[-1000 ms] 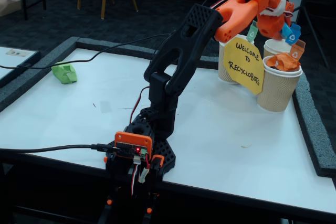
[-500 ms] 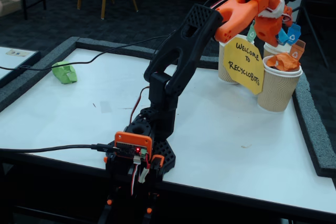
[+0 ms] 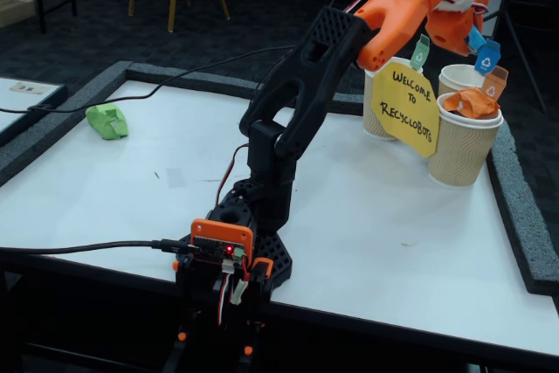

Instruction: Sort rubbish by color.

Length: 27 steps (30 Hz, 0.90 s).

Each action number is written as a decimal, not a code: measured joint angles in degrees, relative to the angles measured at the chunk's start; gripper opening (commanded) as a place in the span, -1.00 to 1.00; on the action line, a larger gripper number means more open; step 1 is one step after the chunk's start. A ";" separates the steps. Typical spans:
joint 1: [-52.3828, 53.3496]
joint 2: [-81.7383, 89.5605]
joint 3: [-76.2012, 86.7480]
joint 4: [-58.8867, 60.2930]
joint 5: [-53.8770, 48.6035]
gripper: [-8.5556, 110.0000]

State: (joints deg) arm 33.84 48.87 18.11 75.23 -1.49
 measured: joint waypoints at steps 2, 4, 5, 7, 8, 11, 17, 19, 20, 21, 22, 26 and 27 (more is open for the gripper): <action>0.00 0.00 0.35 0.79 0.00 -0.44; 0.00 0.09 2.37 0.88 0.00 -0.36; 0.00 0.09 3.87 0.88 0.00 -0.31; 0.26 0.09 6.42 0.88 0.00 -0.23; 0.44 0.09 7.56 0.88 0.00 -0.18; 0.70 0.09 11.25 0.88 0.00 -0.08; 0.70 0.09 16.08 -0.79 0.00 -0.50; 0.70 0.09 16.08 -2.02 0.00 -0.70; 0.70 0.09 16.08 -2.64 0.00 -0.77; 0.70 0.09 16.08 -2.99 0.00 -0.83; 0.70 0.09 16.08 -3.25 0.00 -0.85; 0.70 1.14 15.21 -4.31 0.00 -0.85; 0.70 1.58 14.77 -4.31 0.00 -0.85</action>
State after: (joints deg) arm 34.54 50.45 32.87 70.93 -1.49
